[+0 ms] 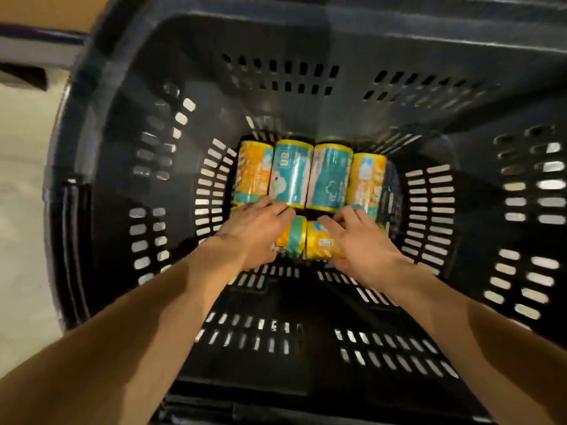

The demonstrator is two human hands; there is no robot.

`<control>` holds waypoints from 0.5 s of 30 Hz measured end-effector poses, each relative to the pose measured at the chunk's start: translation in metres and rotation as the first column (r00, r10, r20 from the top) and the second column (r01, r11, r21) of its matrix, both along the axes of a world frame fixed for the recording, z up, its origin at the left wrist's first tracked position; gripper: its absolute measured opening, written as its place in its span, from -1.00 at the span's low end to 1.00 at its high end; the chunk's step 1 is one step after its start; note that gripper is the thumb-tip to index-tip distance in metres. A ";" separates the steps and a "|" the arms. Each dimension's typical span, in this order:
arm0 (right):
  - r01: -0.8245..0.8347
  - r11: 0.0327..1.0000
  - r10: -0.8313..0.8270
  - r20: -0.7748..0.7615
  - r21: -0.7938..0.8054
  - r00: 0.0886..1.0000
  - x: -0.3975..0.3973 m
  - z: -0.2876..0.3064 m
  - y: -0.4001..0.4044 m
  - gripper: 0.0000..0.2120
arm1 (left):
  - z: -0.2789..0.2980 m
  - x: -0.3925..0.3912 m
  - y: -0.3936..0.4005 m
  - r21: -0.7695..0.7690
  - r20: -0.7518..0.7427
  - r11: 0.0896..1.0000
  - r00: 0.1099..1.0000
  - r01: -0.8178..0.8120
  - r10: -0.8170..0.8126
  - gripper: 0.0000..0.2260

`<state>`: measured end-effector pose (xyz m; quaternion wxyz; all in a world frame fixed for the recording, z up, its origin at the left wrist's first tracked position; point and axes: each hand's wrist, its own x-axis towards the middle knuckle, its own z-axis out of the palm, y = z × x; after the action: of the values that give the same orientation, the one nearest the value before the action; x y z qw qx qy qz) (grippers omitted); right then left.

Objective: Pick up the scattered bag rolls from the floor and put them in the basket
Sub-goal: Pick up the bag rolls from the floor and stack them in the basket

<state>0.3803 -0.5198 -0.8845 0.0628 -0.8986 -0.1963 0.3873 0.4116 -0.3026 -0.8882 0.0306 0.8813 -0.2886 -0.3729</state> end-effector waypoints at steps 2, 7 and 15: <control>-0.010 1.000 0.010 -0.013 -0.019 1.000 0.001 -0.011 0.001 -0.23 | -0.011 -0.005 0.004 -0.035 0.062 0.999 0.998 0.007 -0.005 -0.38; 0.005 1.000 -0.004 0.047 -0.013 0.999 -0.001 -0.030 0.007 -0.24 | -0.028 -0.009 0.005 -0.043 0.131 0.999 0.991 0.007 -0.002 -0.34; 0.069 0.991 -0.047 0.178 -0.117 0.983 -0.017 -0.048 0.021 -0.23 | -0.047 -0.018 -0.001 0.084 0.258 0.996 0.965 0.033 -0.054 -0.33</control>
<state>0.3634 -0.4988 -0.9324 0.0015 -0.9366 -0.1506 0.3163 0.3932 -0.3033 -0.9356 -0.0505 0.9166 -0.2945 -0.2658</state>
